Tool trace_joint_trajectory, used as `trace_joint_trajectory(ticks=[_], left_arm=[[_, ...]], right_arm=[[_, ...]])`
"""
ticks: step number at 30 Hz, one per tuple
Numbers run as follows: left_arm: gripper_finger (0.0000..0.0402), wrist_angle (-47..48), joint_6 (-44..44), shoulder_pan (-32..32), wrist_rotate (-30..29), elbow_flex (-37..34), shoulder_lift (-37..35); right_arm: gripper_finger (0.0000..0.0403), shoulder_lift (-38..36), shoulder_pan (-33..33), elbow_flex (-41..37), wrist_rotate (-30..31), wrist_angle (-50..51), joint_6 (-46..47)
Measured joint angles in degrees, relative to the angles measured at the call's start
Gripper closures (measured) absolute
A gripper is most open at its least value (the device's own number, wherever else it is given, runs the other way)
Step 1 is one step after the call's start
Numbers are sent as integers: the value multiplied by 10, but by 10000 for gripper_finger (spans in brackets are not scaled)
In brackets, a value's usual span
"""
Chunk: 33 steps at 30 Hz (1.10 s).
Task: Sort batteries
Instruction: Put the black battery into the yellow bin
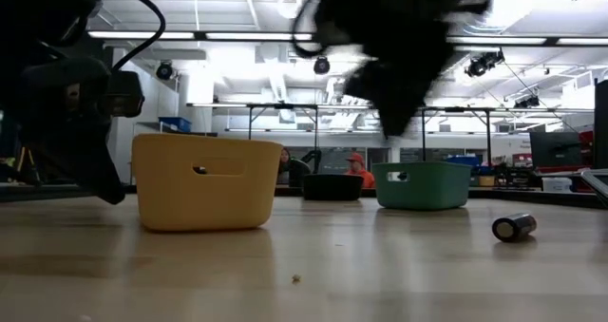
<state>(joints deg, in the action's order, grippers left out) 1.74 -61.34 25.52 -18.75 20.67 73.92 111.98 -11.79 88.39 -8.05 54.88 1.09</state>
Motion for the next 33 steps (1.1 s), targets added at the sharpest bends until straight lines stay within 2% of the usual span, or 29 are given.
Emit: trace_joint_trajectory(ticks=[4, 9, 16, 19, 21, 23, 24, 29, 33], left_arm=[[402, 2, 11, 0, -2, 0, 0], [401, 2, 14, 0, -3, 0, 0], [401, 2, 15, 0, -3, 0, 0], [402, 2, 15, 0, -3, 0, 0], [401, 2, 15, 0, -3, 0, 0], [402, 2, 15, 0, -3, 0, 0], [402, 1, 15, 0, -3, 0, 0], [401, 1, 10, 0, -3, 0, 0], [402, 1, 10, 0, -3, 0, 0]], right_arm=[[246, 1, -54, -56, -6, 26, -31], [245, 1, -108, -93, 9, -31, -39], [247, 3, -130, -145, 34, -90, 5], [268, -1, -130, -172, 47, -111, 22], [308, -1, -128, -178, 65, -113, 30], [363, 0, -115, -169, 68, -105, 30], [378, 0, -106, -159, 61, -99, 29], [371, 2, -46, -67, 153, -105, -17], [384, 2, 0, -6, 140, -161, -38]])
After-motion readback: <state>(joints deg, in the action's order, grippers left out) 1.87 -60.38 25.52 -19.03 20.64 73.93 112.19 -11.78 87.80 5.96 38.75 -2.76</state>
